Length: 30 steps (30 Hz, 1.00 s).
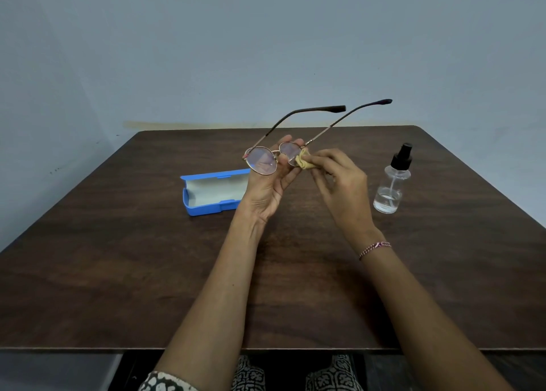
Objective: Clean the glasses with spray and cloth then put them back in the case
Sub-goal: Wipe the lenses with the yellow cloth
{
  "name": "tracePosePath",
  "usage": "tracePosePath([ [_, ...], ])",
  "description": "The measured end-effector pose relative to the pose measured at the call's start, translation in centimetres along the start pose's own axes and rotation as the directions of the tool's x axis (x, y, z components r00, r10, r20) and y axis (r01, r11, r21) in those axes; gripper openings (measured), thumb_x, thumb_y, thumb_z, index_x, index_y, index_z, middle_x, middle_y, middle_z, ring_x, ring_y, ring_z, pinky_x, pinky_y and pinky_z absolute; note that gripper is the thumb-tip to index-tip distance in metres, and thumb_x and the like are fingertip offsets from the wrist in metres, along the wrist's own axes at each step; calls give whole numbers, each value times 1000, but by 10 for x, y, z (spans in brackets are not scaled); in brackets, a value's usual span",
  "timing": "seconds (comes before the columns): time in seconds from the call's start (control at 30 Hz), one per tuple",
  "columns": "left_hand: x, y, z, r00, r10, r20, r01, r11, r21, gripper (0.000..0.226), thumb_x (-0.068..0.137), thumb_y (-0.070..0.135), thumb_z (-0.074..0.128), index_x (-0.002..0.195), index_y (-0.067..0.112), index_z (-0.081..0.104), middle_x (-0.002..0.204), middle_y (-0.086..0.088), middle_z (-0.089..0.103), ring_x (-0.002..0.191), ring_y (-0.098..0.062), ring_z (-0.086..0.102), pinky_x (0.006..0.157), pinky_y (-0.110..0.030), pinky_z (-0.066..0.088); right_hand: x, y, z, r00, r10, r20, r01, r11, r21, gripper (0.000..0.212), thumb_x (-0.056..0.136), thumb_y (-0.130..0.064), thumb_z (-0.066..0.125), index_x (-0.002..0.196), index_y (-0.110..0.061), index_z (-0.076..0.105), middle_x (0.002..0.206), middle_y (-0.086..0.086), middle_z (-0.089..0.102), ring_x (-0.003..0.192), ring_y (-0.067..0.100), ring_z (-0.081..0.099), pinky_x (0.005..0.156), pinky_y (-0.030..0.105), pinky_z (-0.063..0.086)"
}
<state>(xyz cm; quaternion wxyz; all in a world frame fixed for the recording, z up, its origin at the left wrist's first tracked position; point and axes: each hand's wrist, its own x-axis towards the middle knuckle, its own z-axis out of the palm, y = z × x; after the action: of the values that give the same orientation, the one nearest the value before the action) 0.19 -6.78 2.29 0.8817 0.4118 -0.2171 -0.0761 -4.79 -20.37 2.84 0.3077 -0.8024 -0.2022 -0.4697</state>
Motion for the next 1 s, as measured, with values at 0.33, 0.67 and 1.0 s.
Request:
tracePosePath([
  [0.33,-3,0,5,998,-44,43,41,998,56,46,68,21,81,109,13,61,104,-1,71,94,-13,68,76,-24,55,0,-1,3,998,40,-38,-41,999,-22,23,82,4,64,103,-3,69,102,10,66,99,19,61,91,25,49],
  [0.67,-6,-2,6,986,-132,100,120,986,120,39,49,32,87,84,20,76,79,5,72,78,-8,69,68,-22,56,2,-12,0,1000,-6,-10,7,999,48,36,81,14,54,110,-3,66,106,10,61,100,20,57,92,22,45],
  [1.0,-5,-2,6,991,-94,91,85,992,93,38,71,-3,60,98,20,72,96,3,71,81,-11,69,74,-25,56,2,-5,0,1000,-19,-22,20,999,37,40,79,16,55,108,-7,68,110,6,64,104,17,59,95,29,47],
])
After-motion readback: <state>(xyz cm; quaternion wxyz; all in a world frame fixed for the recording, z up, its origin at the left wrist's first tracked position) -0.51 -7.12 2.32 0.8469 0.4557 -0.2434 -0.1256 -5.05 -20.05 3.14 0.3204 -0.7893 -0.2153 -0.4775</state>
